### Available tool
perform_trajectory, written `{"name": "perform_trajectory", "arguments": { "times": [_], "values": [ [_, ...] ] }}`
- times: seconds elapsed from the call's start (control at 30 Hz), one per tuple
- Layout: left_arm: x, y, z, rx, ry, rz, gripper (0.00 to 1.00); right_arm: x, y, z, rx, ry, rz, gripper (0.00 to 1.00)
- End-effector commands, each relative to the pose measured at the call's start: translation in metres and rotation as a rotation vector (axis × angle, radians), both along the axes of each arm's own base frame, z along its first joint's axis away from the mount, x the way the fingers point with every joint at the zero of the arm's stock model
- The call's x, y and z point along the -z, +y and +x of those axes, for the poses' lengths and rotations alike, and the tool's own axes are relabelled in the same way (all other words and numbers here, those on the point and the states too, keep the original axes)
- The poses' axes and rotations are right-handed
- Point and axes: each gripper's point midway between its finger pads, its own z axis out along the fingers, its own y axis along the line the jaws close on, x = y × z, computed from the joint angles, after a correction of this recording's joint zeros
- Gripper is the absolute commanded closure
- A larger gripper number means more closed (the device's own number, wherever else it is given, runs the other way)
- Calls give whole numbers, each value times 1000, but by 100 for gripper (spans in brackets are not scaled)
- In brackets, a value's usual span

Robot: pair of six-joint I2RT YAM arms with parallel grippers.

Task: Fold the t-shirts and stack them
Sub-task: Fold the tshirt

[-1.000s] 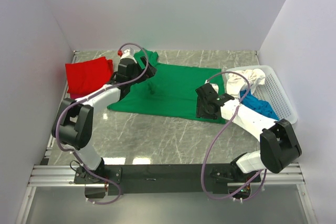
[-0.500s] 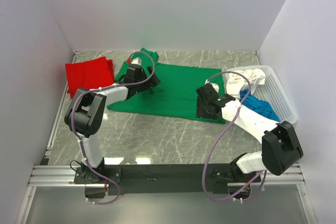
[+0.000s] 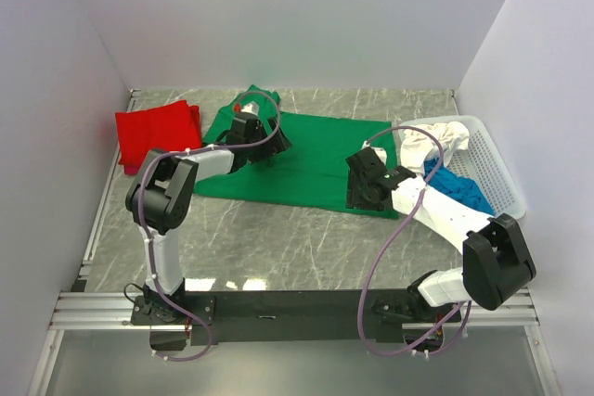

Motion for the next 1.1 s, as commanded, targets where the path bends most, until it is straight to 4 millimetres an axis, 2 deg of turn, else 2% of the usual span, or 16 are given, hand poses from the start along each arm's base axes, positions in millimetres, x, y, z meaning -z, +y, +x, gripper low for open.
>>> {"name": "perform_trajectory", "arguments": {
  "times": [0.0, 0.37, 0.5, 0.57, 0.63, 0.67, 0.73, 0.87, 0.9, 0.93, 1.0, 1.03, 1.07],
  "values": [
    [-21, -20, 12, 30, -54, -64, 2, -1, 0, 1, 10, -22, 2, 42],
    [-25, -45, 16, 53, -68, -93, 2, 2, -1, 0, 10, -16, -7, 42],
    [-21, -49, 18, 63, -60, -79, 2, 5, -1, -1, 9, -8, -8, 42],
    [-25, -48, 19, 59, -70, -75, 2, 4, -1, -1, 9, -10, -6, 42],
    [-30, -43, 20, 44, -90, -51, 2, 4, 0, 0, 7, -14, -1, 42],
    [-45, -41, 20, 39, -117, -52, 2, 4, 1, 1, 3, -15, -1, 42],
    [-63, -32, 19, 19, -156, -29, 1, 3, 3, 4, -2, -22, 5, 42],
    [-74, -14, 11, -17, -189, 24, 1, -1, 10, 12, -15, -37, 18, 42],
    [-73, -11, 8, -13, -188, 35, 1, -1, 12, 15, -20, -38, 19, 42],
    [-61, -6, 0, -11, -164, 51, 1, -4, 14, 19, -26, -49, 24, 42],
    [-55, 10, -3, -54, -157, 86, 1, -1, 17, 25, -34, -47, 18, 42],
    [-42, 15, -11, -54, -129, 98, 1, -3, 20, 30, -43, -57, 18, 42],
    [-39, 21, -14, -64, -122, 100, 1, -2, 22, 34, -50, -62, 15, 42]
  ]
}}
